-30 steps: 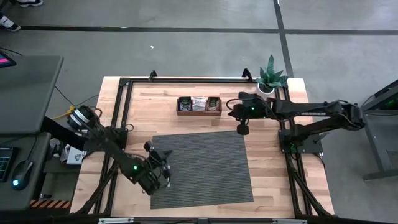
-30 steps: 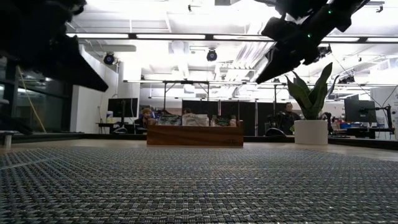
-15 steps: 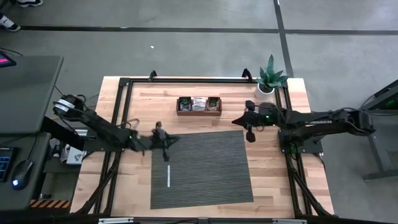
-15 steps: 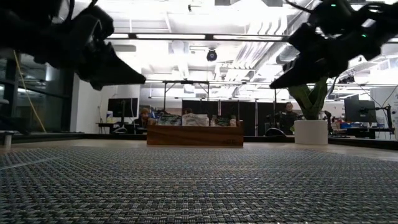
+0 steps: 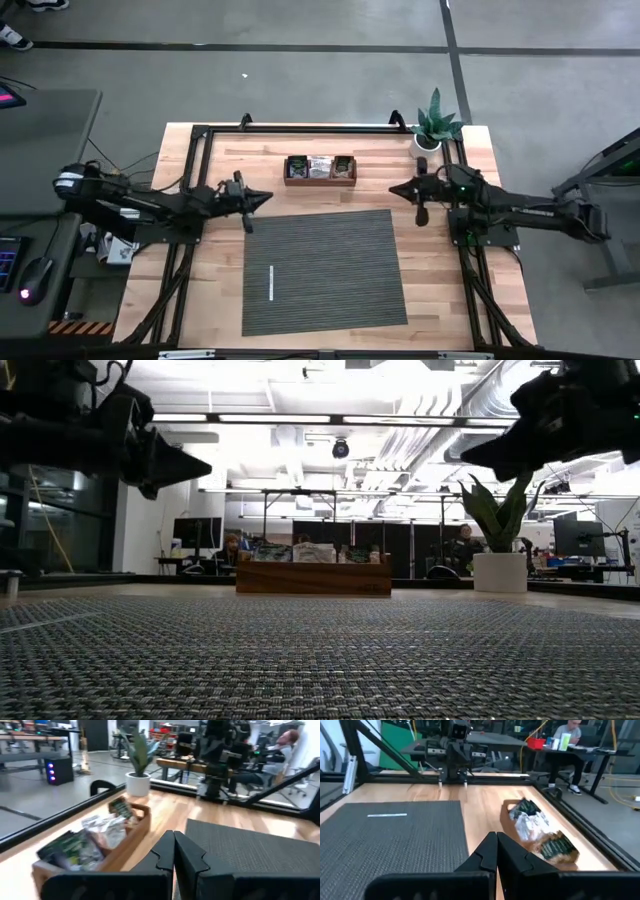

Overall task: Pick & Place Tea
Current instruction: Return to Home Position

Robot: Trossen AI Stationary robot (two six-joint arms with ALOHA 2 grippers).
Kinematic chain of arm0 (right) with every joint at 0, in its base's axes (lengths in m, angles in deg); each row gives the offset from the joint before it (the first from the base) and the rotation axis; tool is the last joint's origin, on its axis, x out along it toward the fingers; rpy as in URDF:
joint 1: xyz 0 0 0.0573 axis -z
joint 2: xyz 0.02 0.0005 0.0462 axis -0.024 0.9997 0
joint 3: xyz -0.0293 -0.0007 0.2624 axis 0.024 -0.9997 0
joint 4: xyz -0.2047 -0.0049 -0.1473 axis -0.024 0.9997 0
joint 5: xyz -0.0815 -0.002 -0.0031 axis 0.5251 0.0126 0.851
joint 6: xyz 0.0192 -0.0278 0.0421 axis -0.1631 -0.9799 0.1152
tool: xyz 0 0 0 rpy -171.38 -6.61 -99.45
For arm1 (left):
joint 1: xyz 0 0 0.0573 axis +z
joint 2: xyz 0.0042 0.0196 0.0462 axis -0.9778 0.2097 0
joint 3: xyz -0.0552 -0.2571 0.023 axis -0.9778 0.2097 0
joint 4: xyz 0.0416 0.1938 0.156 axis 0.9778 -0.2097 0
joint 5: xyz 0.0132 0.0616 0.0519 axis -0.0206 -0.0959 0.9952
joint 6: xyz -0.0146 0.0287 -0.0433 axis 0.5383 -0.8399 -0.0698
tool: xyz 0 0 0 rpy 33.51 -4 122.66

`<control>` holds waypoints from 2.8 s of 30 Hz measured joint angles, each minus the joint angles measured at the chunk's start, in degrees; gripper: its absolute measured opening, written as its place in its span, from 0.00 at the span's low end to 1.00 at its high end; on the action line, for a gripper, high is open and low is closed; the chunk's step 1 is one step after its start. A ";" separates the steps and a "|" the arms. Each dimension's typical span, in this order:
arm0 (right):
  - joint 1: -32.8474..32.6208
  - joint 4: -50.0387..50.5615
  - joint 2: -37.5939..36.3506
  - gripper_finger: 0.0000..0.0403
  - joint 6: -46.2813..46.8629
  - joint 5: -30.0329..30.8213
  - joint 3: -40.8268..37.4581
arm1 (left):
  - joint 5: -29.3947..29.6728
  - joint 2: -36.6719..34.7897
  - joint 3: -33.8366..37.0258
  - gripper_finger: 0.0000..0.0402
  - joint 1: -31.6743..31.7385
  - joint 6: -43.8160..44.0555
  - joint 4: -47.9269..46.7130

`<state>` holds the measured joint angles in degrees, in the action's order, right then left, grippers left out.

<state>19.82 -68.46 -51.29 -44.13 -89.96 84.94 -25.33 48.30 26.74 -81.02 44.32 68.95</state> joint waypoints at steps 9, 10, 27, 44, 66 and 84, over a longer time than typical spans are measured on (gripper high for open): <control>1.92 2.01 -8.22 0.00 1.54 -1.54 -2.99 | -2.41 -20.11 1.31 0.00 2.04 -0.15 -20.57; 1.92 2.17 -8.52 0.00 1.70 -1.58 -3.40 | -2.37 -22.11 1.31 0.00 2.04 -0.15 -22.75; 1.95 -7.19 -9.97 0.00 4.37 -4.69 -9.97 | -2.50 -46.80 1.40 0.00 2.00 -0.19 -48.06; -12.44 -4.12 -9.96 0.00 6.54 18.67 -9.99 | -3.50 -47.85 1.46 0.00 2.00 -0.90 -48.41; -29.20 5.91 -13.65 0.00 7.70 31.95 -10.03 | -5.70 -47.79 1.51 0.00 2.00 -1.89 -48.89; -31.76 11.91 -26.33 0.00 5.47 27.79 -9.99 | -5.49 -42.72 1.51 0.00 2.00 -3.71 -48.94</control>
<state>-11.94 -56.55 -77.62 -38.65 -62.17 74.95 -30.82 5.58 28.25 -79.02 40.61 20.02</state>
